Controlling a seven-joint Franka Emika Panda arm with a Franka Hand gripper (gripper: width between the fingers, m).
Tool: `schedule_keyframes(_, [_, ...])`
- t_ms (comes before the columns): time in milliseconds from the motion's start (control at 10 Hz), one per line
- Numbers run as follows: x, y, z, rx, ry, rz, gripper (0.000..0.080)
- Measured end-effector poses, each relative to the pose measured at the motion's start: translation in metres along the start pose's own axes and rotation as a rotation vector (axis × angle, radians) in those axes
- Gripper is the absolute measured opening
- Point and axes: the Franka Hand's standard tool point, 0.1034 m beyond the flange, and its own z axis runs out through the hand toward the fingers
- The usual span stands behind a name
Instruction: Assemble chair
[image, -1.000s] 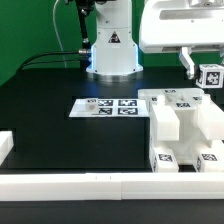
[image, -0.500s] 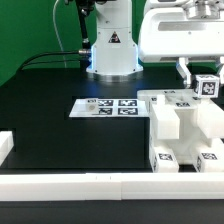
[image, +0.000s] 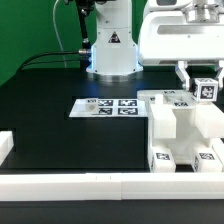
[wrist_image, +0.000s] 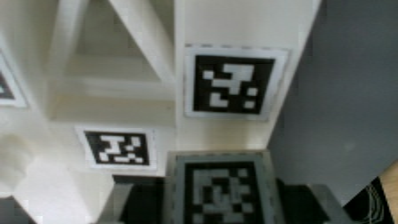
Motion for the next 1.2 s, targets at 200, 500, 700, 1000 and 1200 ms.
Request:
schedule_keyframes(200, [0.0015, 0.0002, 0.0013, -0.002, 0.01, -0.002, 0.0282])
schedule_keyframes(500, [0.0021, 0.0007, 0.0017, -0.003, 0.01, -0.01, 0.0282])
schedule_keyframes(700, [0.0021, 0.0007, 0.0017, -0.003, 0.009, -0.01, 0.046])
schedule_keyframes(1000, [0.002, 0.0007, 0.0017, -0.003, 0.009, -0.01, 0.0635])
schedule_keyframes(1200, [0.0008, -0.0002, 0.002, 0.003, -0.033, -0.004, 0.0647])
